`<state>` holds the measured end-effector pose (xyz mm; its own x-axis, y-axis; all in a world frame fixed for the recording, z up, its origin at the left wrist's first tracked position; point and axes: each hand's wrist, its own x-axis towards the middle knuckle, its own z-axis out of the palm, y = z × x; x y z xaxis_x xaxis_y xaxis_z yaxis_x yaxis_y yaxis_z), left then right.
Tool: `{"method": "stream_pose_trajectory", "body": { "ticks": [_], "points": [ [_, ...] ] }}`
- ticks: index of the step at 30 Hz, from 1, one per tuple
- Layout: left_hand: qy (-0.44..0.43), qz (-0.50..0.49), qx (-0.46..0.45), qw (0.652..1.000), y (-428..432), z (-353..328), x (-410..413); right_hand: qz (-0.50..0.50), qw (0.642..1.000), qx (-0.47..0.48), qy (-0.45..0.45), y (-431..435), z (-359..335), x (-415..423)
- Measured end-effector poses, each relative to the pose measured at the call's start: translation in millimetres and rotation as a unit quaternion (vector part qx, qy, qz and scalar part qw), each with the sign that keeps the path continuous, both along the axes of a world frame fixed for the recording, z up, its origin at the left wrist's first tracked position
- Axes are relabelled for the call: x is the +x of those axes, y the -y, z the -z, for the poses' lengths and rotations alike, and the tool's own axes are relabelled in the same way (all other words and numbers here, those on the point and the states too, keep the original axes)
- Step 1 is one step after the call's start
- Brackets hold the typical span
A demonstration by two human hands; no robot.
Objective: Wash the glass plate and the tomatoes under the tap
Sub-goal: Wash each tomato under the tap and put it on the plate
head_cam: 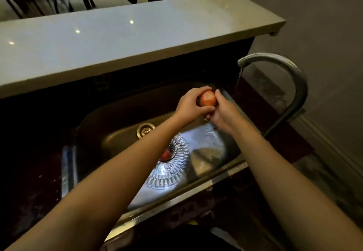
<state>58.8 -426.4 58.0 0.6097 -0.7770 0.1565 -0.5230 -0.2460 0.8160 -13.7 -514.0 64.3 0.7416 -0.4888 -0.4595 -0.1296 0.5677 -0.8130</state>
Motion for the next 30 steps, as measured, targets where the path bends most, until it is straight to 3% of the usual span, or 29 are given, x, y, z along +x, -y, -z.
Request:
{"method": "stream_pose_trajectory", "body": {
  "ticks": [2,6,9,14,20,25,30],
  "points": [
    [-0.045,0.012,0.008,0.999,22,10,0,0.034,0.999,0.025,-0.003,16,5,-1],
    [-0.215,0.046,-0.033,0.975,48,27,1,0.112,0.991,0.066,-0.010,38,11,-1],
    [-0.275,0.047,-0.056,0.959,59,34,2,0.122,0.990,0.074,-0.010,48,16,0],
    [-0.268,0.069,-0.056,0.959,69,38,1,0.109,0.992,0.064,0.010,58,26,-7],
    [-0.252,0.098,-0.048,0.961,72,38,-6,0.122,0.991,0.045,-0.040,66,40,-18],
    [-0.282,0.106,-0.043,0.952,71,42,-9,0.124,0.988,0.006,-0.090,66,46,-20],
    [-0.321,0.088,-0.025,0.943,80,45,-11,0.090,0.992,-0.058,-0.073,71,45,-21]
  ]
}}
